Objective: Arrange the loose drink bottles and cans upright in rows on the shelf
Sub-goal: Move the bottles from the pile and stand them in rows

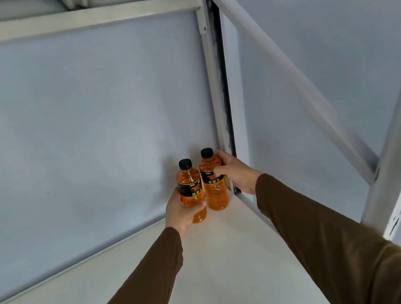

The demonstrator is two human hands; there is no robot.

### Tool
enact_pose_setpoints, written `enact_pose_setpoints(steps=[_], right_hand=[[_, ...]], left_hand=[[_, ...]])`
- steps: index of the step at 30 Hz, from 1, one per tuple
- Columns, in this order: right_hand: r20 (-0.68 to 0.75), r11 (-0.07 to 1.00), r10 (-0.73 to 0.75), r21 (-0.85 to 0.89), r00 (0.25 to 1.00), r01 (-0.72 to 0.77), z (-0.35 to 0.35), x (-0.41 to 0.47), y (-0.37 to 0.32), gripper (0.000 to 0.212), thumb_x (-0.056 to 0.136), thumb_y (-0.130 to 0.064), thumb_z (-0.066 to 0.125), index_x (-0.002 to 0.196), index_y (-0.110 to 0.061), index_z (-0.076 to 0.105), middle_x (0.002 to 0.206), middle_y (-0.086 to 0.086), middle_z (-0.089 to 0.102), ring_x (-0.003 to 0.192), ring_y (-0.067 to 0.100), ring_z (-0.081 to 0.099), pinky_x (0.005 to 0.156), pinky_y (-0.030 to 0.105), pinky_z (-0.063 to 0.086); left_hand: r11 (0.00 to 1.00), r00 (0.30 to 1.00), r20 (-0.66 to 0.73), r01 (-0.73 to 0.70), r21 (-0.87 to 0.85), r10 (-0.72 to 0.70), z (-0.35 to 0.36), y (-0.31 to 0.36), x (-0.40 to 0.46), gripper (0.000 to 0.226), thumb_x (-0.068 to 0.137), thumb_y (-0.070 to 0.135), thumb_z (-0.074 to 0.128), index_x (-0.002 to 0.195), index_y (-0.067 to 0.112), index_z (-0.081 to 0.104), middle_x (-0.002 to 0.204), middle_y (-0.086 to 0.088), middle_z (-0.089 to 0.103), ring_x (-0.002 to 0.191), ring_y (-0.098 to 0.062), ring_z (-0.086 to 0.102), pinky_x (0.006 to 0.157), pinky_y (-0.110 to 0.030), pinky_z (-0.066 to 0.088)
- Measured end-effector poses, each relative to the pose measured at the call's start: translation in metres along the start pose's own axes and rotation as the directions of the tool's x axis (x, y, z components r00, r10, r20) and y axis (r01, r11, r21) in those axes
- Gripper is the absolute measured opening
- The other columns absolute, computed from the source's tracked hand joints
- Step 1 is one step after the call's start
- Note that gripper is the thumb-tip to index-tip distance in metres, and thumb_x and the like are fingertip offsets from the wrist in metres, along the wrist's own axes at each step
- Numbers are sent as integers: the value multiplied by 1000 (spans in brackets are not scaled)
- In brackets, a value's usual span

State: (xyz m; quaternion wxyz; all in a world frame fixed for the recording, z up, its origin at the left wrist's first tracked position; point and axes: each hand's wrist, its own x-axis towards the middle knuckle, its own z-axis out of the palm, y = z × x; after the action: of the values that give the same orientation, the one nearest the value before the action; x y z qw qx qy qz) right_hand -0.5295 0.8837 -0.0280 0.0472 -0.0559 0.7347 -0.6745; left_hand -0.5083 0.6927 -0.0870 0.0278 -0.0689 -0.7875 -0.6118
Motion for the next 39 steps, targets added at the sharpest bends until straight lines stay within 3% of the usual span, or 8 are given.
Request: enact_pose_setpoints(steps=[5, 8, 13, 21, 26, 34, 36, 39], right_hand=[[-6, 1000, 2, -1, 1000, -2, 0, 2, 5, 60, 81, -15, 69, 134, -29, 47, 123, 2, 62, 119, 23, 55, 101, 40, 42], [-32, 1000, 12, -20, 999, -13, 0, 3, 5, 66, 81, -26, 79, 134, -31, 41, 125, -3, 59, 119, 19, 54, 102, 39, 42], [-61, 949, -15, -315, 998, -5, -5, 2, 3, 72, 81, -33, 79, 138, -23, 38, 135, 0, 55, 125, 22, 52, 105, 42, 44], [-82, 948, -32, -318, 996, 5, -5, 1, 1, 68, 82, -29, 78, 140, -27, 42, 138, 1, 56, 127, 25, 52, 104, 50, 46], [-88, 956, -34, -295, 996, 7, -4, 2, 2, 61, 82, -26, 78, 134, -31, 45, 135, -1, 57, 126, 24, 53, 104, 47, 46], [-81, 961, -9, -277, 997, -14, -2, -1, 2, 67, 85, -25, 76, 142, -28, 40, 139, 0, 54, 130, 25, 50, 106, 45, 43], [-83, 957, -14, -290, 996, -10, 0, -3, 3, 74, 85, -26, 76, 147, -27, 34, 143, 0, 51, 133, 24, 48, 106, 42, 40], [-105, 955, 0, -296, 994, -32, 2, -8, 5, 95, 84, -24, 77, 156, -28, 15, 155, 1, 38, 140, 24, 39, 113, 47, 35]], left_hand=[[1000, 1000, 10, -6, 17, 6, -2, -9, 2, 68, 71, 23, 89, 125, 30, 49, 113, 15, 64, 104, -3, 59, 98, -37, 46], [998, 1000, 4, -4, 61, 3, -4, -11, 2, 69, 71, 28, 89, 123, 31, 45, 112, 18, 60, 106, -10, 58, 98, -38, 46], [988, 1000, 9, -17, 154, 16, -3, -14, 0, 72, 74, 39, 86, 130, 35, 41, 122, 17, 55, 112, -12, 53, 97, -35, 44], [987, 1000, -1, -9, 160, 10, 0, -14, 7, 68, 75, 36, 86, 123, 42, 38, 114, 22, 54, 110, -10, 52, 94, -32, 43], [989, 1000, -1, -2, 149, 2, 2, -14, 9, 71, 74, 34, 87, 126, 40, 38, 121, 15, 55, 112, -13, 52, 96, -35, 44], [987, 1000, -11, 21, 160, -20, 3, -11, 7, 73, 75, 30, 87, 131, 34, 41, 126, 9, 57, 118, -18, 54, 100, -38, 45], [986, 999, -13, 31, 166, -29, 4, -9, 5, 72, 75, 30, 87, 130, 34, 40, 127, 8, 58, 122, -21, 55, 102, -38, 45], [979, 999, -23, 45, 197, -41, 3, -6, 1, 80, 75, 30, 87, 138, 28, 39, 137, 1, 57, 126, -25, 54, 106, -46, 45]])
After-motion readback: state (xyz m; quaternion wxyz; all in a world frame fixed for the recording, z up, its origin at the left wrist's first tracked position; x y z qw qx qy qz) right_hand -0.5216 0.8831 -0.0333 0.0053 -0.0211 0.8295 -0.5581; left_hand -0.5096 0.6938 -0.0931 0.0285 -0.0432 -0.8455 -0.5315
